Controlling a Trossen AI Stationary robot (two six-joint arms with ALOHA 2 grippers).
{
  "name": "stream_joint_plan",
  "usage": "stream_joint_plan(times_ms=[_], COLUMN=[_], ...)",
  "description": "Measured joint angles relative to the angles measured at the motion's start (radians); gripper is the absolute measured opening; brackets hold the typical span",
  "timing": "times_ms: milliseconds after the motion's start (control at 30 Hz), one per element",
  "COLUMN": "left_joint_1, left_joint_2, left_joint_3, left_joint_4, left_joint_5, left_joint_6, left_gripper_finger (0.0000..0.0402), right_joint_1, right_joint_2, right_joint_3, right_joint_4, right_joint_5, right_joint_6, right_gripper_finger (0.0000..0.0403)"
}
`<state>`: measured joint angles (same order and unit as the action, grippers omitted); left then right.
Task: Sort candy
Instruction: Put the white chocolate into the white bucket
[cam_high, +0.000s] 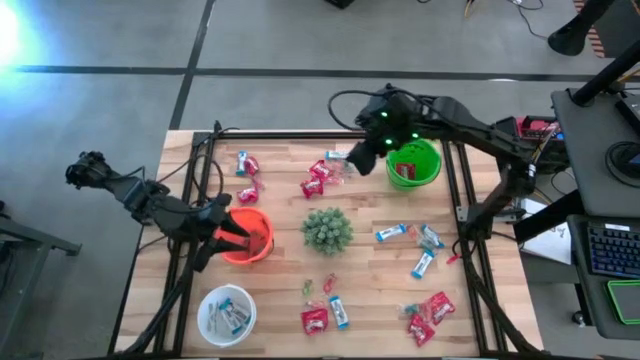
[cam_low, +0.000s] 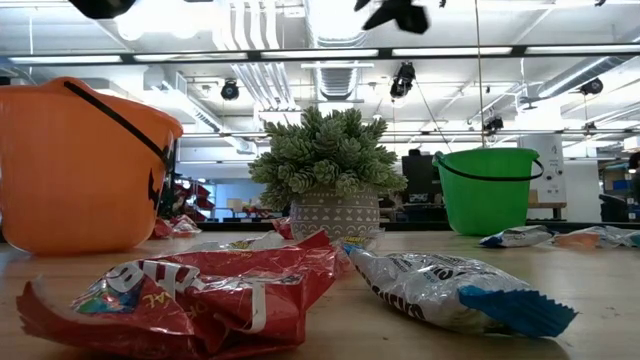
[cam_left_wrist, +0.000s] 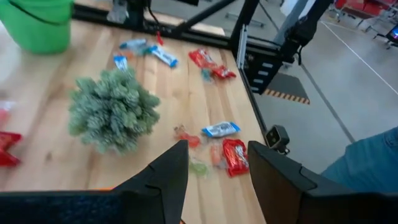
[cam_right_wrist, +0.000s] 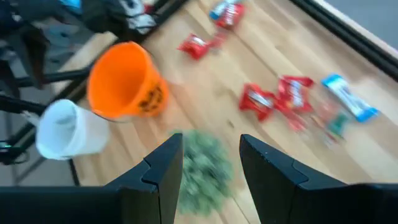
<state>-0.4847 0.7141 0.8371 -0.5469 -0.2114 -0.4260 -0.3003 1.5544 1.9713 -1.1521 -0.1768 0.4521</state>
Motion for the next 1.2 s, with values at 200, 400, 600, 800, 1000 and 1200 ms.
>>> stream_joint_plan(times_ms=[200, 400, 600, 800, 1000, 1200], left_joint_1=[0.053, 0.115, 0.144, 0.143, 0.143, 0.143], left_joint_2=[-0.041, -0.056, -0.055, -0.055, -0.056, -0.055], left_joint_3=[0.0, 0.003, 0.078, 0.181, 0.209, 0.21], left_joint_4=[0.0, -0.003, -0.019, -0.139, -0.181, -0.217], left_joint_5=[-0.014, -0.016, -0.075, -0.123, -0.134, -0.171], left_joint_6=[0.07, 0.147, 0.218, 0.253, 0.268, 0.279], left_gripper_finger=[0.0152, 0.0152, 0.0151, 0.015, 0.015, 0.015], right_joint_1=[0.038, 0.094, 0.198, 0.333, 0.459, 0.532], right_joint_2=[-0.064, -0.082, -0.064, -0.048, -0.022, 0.025], right_joint_3=[0.0, 0.0, -0.021, -0.072, -0.116, -0.148], right_joint_4=[-0.106, -0.174, -0.19, -0.189, -0.147, -0.114], right_joint_5=[0.093, 0.123, 0.125, 0.168, 0.232, 0.283], right_joint_6=[0.028, 0.056, 0.136, 0.262, 0.38, 0.475], right_gripper_finger=[0.0153, 0.0153, 0.0153, 0.0153, 0.0153, 0.0153])
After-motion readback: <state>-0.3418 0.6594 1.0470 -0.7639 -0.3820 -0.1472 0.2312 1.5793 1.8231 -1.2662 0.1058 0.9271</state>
